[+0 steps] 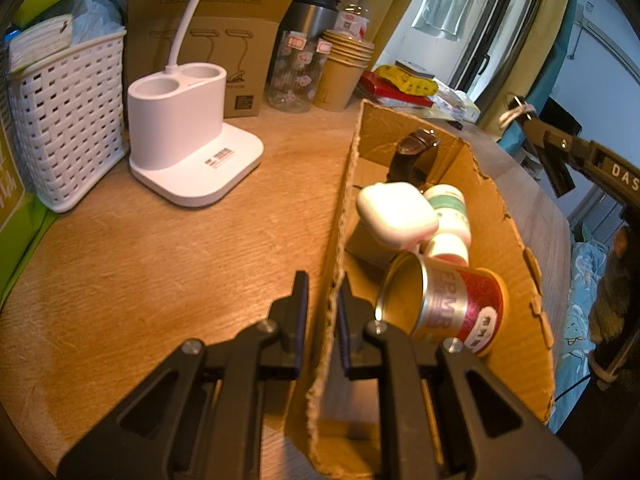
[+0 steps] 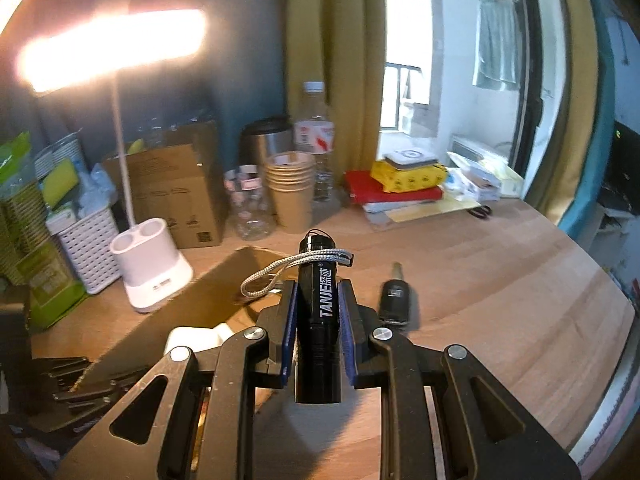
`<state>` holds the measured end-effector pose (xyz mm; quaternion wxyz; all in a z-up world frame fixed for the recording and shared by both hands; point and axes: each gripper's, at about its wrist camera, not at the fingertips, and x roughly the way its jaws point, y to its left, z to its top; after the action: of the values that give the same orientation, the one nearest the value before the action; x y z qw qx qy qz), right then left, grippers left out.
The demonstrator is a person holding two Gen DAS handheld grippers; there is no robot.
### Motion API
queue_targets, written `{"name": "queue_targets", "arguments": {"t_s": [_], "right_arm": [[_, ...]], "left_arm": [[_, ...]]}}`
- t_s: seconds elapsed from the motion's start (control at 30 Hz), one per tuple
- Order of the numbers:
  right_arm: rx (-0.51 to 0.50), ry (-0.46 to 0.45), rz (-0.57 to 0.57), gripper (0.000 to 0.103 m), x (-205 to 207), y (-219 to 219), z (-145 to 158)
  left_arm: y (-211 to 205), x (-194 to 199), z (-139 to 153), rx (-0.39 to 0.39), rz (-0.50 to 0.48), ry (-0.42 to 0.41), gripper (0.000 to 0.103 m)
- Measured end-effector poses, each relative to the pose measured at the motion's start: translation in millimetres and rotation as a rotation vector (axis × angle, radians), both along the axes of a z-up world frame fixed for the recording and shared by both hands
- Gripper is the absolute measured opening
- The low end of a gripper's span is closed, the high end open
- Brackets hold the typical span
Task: Organize rigid objects
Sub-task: 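Lift the flashlight with the right tool, lower it into the box, release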
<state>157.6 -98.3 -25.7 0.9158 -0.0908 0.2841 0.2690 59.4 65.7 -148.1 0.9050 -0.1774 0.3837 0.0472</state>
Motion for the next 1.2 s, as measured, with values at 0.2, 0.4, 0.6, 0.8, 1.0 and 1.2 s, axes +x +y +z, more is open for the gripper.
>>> {"name": "queue_targets", "arguments": {"t_s": [0.2,0.4,0.6,0.8,1.0,1.2], "right_arm": [[-0.013,-0.008,0.071,0.021,-17.7,30.3,-0.5],[-0.039,0.000,0.147,0.021,-30.6,60.1,-11.5],[-0.063,0.013,0.184,0.021,-33.1,79.9,-23.6],[-0.079,0.019,0.200,0.021,-29.2,90.9,-28.0],[-0.100,0.054,0.193,0.021,-9.1,92.0,-34.0],[-0.132,0.085,0.174,0.021,6.6,90.8,-44.0]], "left_arm": [[0.0,0.0,0.1,-0.001,0.000,0.000,0.014],[0.1,0.1,0.1,0.000,0.000,0.000,0.014],[0.2,0.1,0.1,-0.001,-0.001,0.000,0.014],[0.0,0.1,0.1,0.000,-0.001,0.000,0.014],[0.1,0.1,0.1,-0.001,-0.001,0.000,0.014],[0.1,0.0,0.1,-0.001,-0.001,0.000,0.014]]}}
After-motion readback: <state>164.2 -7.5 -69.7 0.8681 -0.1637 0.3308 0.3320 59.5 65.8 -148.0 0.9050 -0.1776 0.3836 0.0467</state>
